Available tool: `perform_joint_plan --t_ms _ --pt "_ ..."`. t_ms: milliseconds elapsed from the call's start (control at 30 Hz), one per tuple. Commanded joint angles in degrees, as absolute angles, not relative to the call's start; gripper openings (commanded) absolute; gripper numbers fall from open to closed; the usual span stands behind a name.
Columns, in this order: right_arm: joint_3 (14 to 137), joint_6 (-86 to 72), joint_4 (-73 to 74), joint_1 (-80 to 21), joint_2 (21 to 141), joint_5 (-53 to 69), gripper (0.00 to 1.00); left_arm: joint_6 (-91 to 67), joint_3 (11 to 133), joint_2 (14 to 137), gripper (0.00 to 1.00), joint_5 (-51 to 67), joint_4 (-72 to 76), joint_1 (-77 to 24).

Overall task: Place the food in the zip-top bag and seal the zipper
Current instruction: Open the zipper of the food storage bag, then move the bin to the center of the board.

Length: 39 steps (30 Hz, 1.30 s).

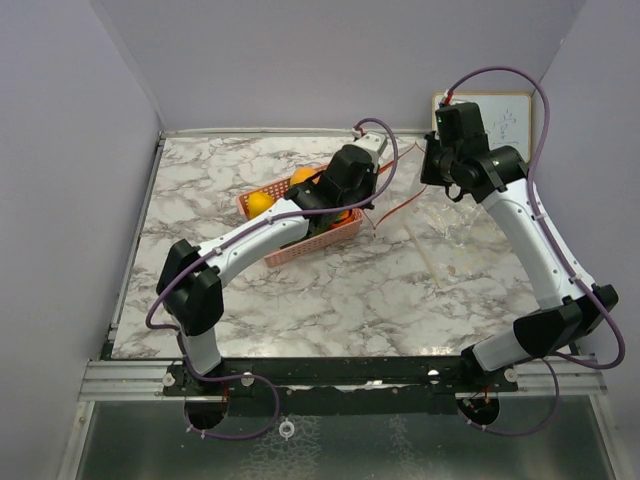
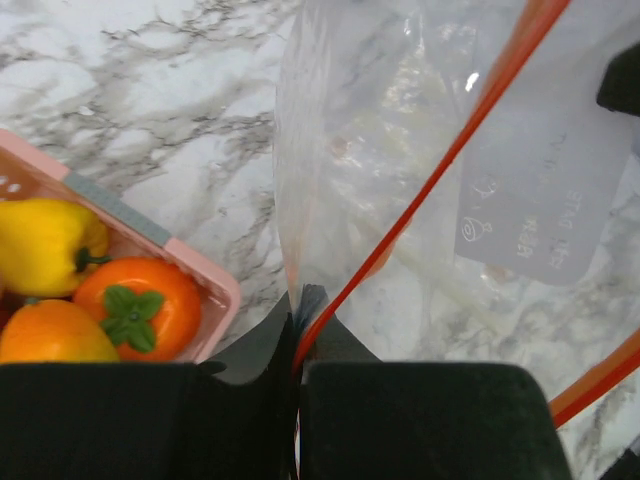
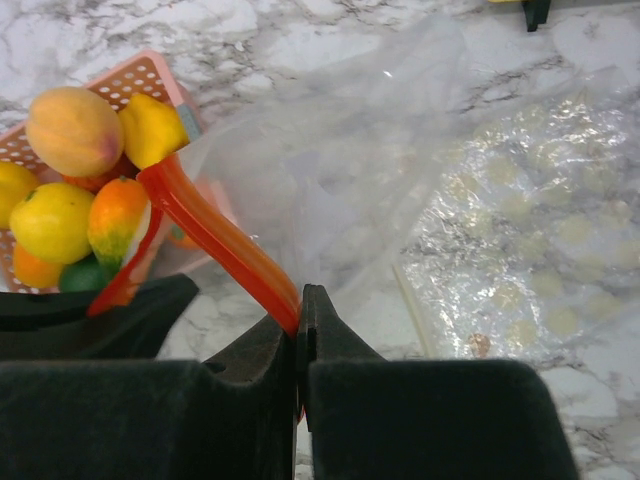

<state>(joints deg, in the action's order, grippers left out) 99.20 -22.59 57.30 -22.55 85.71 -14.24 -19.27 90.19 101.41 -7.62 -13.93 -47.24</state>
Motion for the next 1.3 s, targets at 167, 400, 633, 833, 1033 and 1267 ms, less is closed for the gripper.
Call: perform_joint_plan --t_ms 167,400,633,833,1033,1267 --pt "92.3 -19.0 64.0 -22.8 81.6 -32.0 0.02 -16.7 96.4 89.5 0.0 -22.8 -26.8 -38.9" --pt "99.8 -18.3 58.3 -28.0 85.4 -21.7 0.03 -12.9 94.9 80.6 0.0 -21.2 -28.0 -36.3" --pt "109.9 -22.3 54.7 -39.7 94.3 -14.6 0.04 -11.9 101.3 77.0 0.0 -29.3 -42.5 -36.2" --pt "114.2 -21.7 54.7 -39.9 99.1 -11.8 0.08 -12.7 100.4 70.5 0.0 -40.1 -49.5 -36.2" --pt "127.7 -21.3 54.0 -41.3 109.3 -2.2 0.29 -14.6 96.5 69.6 0.0 -34.4 -48.3 -36.2" --pt "132.9 -23.4 47.7 -41.7 114.3 7.3 0.68 -13.7 87.5 68.8 0.0 -38.8 -45.5 -36.1"
